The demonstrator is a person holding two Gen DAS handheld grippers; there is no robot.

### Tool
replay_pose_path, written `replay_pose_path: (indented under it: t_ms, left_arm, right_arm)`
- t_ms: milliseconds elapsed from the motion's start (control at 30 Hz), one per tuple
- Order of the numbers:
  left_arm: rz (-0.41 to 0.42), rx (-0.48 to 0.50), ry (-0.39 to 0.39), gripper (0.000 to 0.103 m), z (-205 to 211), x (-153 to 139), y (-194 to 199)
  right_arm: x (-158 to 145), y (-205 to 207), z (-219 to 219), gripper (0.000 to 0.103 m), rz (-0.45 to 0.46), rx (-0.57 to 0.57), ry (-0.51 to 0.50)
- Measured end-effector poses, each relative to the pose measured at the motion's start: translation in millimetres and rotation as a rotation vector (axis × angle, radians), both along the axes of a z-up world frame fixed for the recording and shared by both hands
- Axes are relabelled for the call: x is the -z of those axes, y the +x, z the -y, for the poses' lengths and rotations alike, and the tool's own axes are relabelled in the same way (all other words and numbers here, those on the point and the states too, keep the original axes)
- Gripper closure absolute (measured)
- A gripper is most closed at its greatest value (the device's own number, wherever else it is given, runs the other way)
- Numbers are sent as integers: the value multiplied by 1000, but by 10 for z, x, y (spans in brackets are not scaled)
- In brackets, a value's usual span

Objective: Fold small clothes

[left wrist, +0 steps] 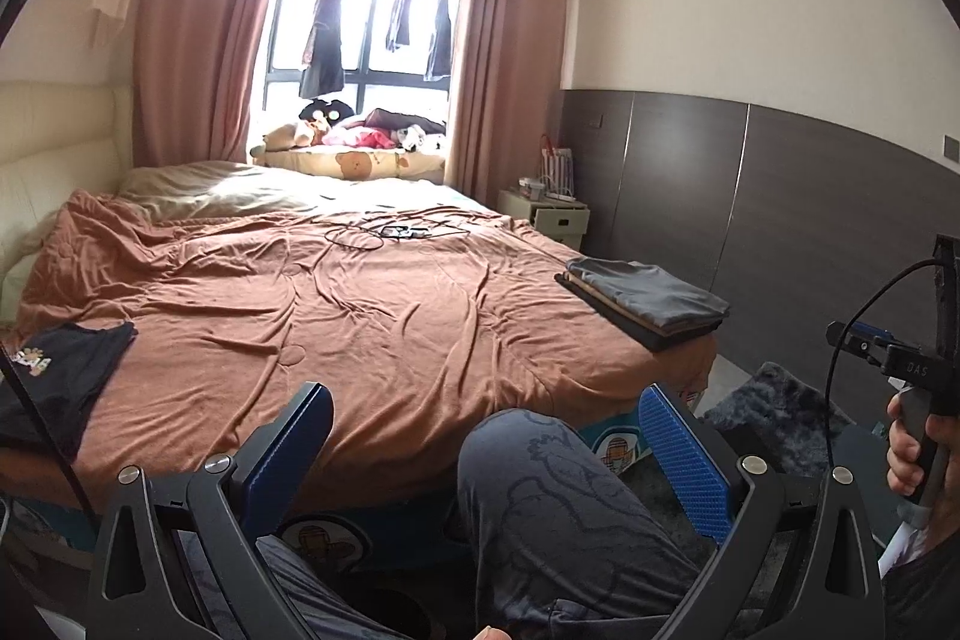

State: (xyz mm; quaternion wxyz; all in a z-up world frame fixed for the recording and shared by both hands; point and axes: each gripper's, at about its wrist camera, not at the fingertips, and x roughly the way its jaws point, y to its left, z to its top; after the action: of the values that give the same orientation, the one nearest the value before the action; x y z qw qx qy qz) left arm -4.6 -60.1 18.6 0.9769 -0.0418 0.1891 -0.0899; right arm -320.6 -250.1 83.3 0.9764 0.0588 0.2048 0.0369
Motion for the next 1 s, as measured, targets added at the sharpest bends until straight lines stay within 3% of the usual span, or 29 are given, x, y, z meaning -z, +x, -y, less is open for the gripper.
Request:
replay_pose_path:
  t_ms: [1000]
  left_arm:
    - [4,-42,-26,0,-167,19,6]
  right_arm:
    - [-14,93,-299,0,-33,-3,0]
